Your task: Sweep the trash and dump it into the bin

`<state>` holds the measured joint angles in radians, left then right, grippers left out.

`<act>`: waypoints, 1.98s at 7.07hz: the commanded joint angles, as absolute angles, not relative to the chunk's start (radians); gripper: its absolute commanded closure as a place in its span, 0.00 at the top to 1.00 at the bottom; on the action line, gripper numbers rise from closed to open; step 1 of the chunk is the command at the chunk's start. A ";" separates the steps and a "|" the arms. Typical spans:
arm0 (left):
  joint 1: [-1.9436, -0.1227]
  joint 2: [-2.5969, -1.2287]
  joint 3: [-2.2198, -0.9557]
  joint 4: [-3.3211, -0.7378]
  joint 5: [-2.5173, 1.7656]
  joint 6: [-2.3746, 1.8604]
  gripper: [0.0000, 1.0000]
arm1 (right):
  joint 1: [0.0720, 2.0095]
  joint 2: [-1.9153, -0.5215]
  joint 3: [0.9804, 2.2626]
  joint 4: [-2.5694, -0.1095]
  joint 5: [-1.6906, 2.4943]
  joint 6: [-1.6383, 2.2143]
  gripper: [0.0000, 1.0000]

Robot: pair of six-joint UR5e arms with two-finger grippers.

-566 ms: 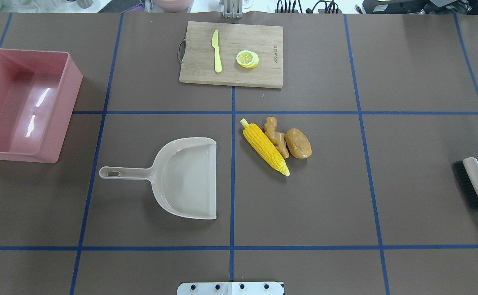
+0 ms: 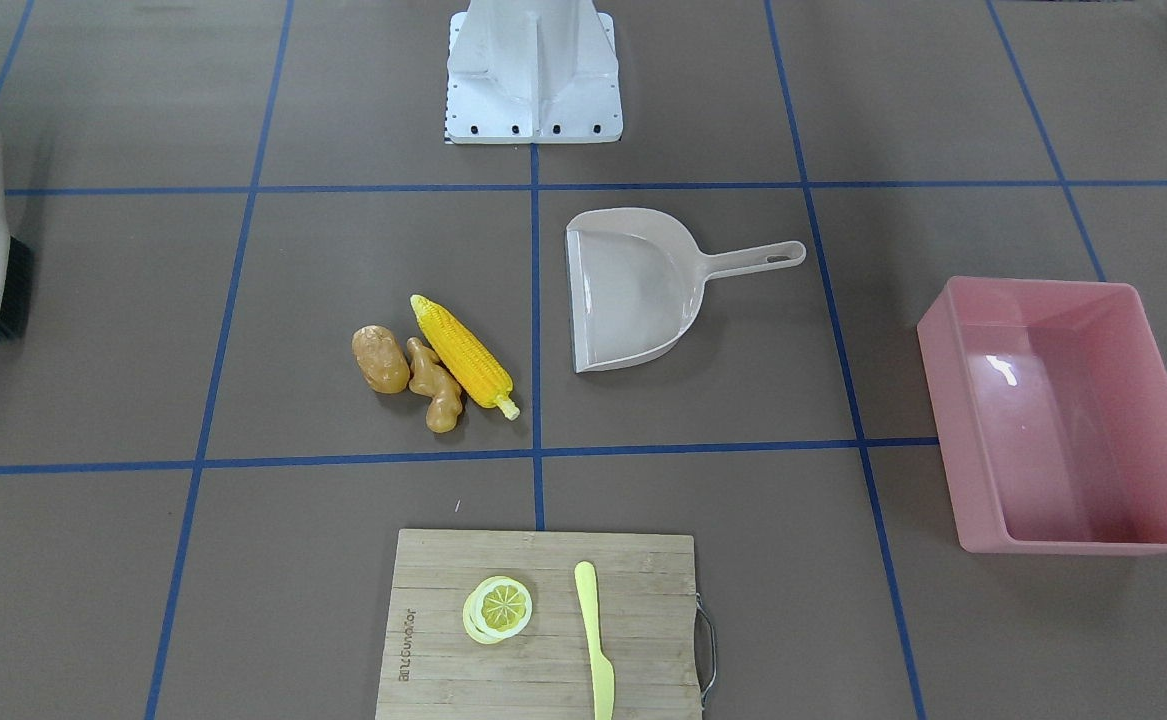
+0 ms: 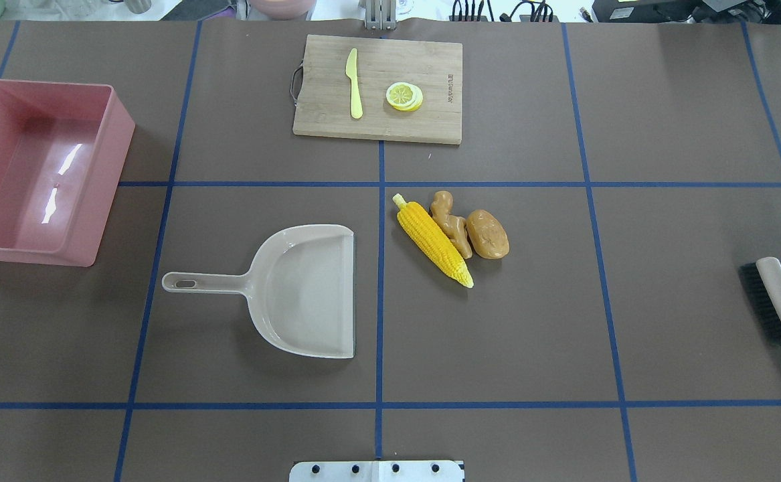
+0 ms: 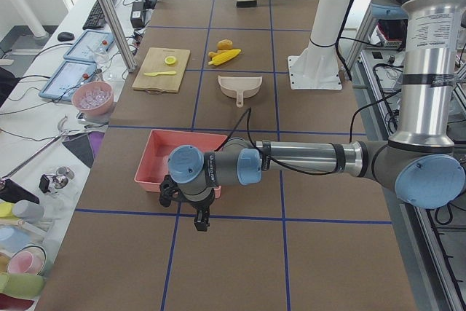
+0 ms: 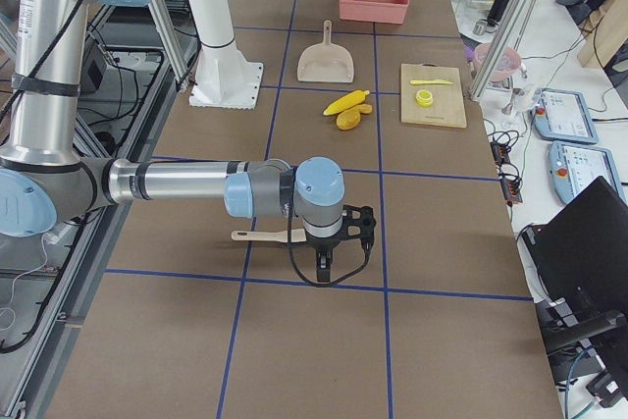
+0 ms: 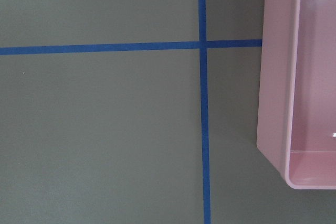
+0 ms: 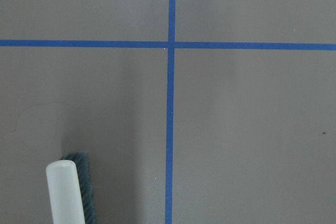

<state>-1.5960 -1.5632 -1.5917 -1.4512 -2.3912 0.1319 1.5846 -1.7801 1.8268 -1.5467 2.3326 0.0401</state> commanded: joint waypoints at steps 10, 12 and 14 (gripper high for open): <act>-1.597 -1.568 -1.598 -1.447 -2.388 0.132 0.99 | 1.423 -2.055 2.034 -1.554 2.428 0.145 0.99; -1.601 -1.562 -1.620 -1.447 -2.388 0.143 0.99 | 1.292 -2.057 2.033 -1.554 2.419 0.193 0.99; -1.601 -1.540 -1.667 -1.447 -2.381 0.143 0.99 | 1.182 -2.053 2.019 -1.551 2.407 0.254 0.99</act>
<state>-1.6007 -1.5539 -1.6350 -1.4470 -2.3869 0.1423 1.2521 -2.0554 2.0294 -1.5526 2.4120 0.2204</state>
